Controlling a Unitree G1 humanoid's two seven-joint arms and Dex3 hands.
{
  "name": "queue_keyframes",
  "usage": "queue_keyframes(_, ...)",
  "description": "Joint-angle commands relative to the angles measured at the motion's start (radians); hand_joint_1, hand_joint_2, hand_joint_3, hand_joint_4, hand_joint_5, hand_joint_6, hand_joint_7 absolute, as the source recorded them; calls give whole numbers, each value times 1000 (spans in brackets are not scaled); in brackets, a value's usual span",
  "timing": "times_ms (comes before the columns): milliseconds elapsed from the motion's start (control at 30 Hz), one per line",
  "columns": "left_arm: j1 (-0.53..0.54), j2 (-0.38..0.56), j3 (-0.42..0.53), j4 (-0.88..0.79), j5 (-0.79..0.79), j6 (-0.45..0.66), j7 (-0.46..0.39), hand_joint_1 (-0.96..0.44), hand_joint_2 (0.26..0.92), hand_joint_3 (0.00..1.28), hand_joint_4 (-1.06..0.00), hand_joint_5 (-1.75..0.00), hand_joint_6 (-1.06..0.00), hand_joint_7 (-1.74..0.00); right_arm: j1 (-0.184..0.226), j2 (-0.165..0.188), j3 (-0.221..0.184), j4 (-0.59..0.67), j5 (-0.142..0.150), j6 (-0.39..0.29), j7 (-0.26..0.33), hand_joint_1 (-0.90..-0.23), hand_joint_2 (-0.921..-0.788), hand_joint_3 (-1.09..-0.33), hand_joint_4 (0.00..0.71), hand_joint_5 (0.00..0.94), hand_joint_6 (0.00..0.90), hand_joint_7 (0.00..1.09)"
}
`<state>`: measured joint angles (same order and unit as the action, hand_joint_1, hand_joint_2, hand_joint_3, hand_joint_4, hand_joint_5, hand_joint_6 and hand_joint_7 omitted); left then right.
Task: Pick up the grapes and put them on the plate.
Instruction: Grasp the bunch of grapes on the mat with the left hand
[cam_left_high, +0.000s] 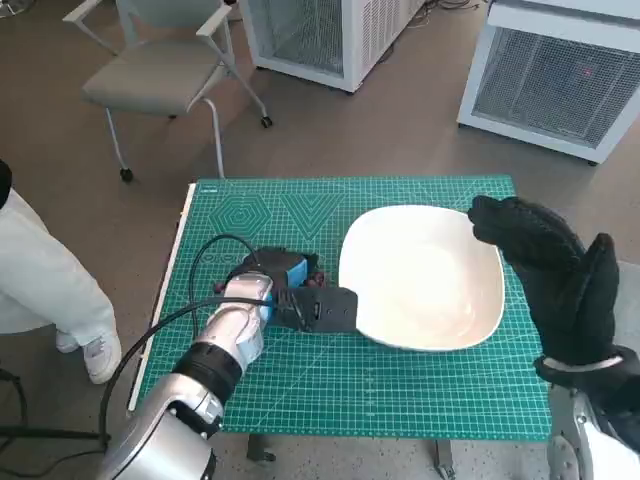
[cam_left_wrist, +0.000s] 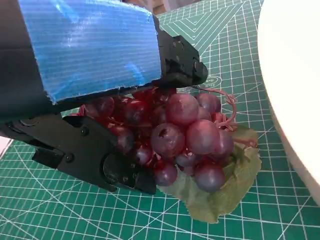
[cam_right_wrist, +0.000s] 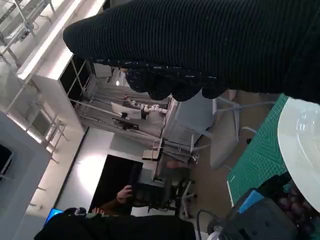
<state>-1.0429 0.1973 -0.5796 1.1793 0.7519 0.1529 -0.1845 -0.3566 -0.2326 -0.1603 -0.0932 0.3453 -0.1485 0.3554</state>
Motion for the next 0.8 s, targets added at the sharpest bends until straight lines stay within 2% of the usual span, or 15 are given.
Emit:
queue_keyframes(33, -17, -2, 13, 24, -20, -11, 16, -73, 808, 10, -223, -16, -367, -8, 22, -5, -3, 0, -14, 12, -7, -536, -921, -585, 307, 319, 121, 867)
queue_keyframes(300, -14, 0, 37, 42, -52, -27, 46, 22, 854, 29, -233, -11, -332, -6, 22, -4, -1, -2, -14, 12, -7, -535, -921, -587, 307, 318, 121, 865)
queue_keyframes(367, -13, 1, 43, 45, -60, -30, 53, 58, 874, 40, -282, -36, -348, -13, 23, -4, -1, -3, -13, 12, -6, -535, -921, -586, 307, 318, 121, 865)
queue_keyframes(400, -13, 1, 46, 46, -64, -31, 57, 87, 884, 53, -323, -118, -358, -16, 23, -4, -1, -4, -13, 12, -6, -535, -921, -586, 307, 318, 121, 865)
queue_keyframes(467, -12, 1, 51, 48, -70, -31, 67, 179, 891, 133, -400, -520, -385, -20, 24, -5, -1, -5, -13, 12, -6, -535, -921, -586, 307, 318, 121, 865)
queue_keyframes(533, -10, -1, 54, 49, -73, -30, 80, 276, 820, 373, -418, -1062, -428, -20, 24, -6, -2, -6, -12, 12, -5, -536, -921, -586, 307, 318, 121, 865)
queue_keyframes(600, -7, -3, 55, 48, -73, -28, 95, 331, 732, 623, -400, -1403, -482, -27, 23, -7, -3, -6, -11, 13, -5, -536, -921, -585, 308, 318, 122, 865)
queue_keyframes(700, -2, -6, 52, 44, -69, -20, 117, 363, 689, 776, -366, -1633, -539, -42, 22, -8, -3, -6, -11, 14, -4, -536, -921, -585, 308, 318, 123, 864)
queue_keyframes(800, 0, -8, 46, 41, -63, -11, 128, 370, 696, 793, -348, -1701, -548, -41, 20, -9, -4, -5, -11, 14, -4, -536, -921, -584, 309, 317, 123, 863)
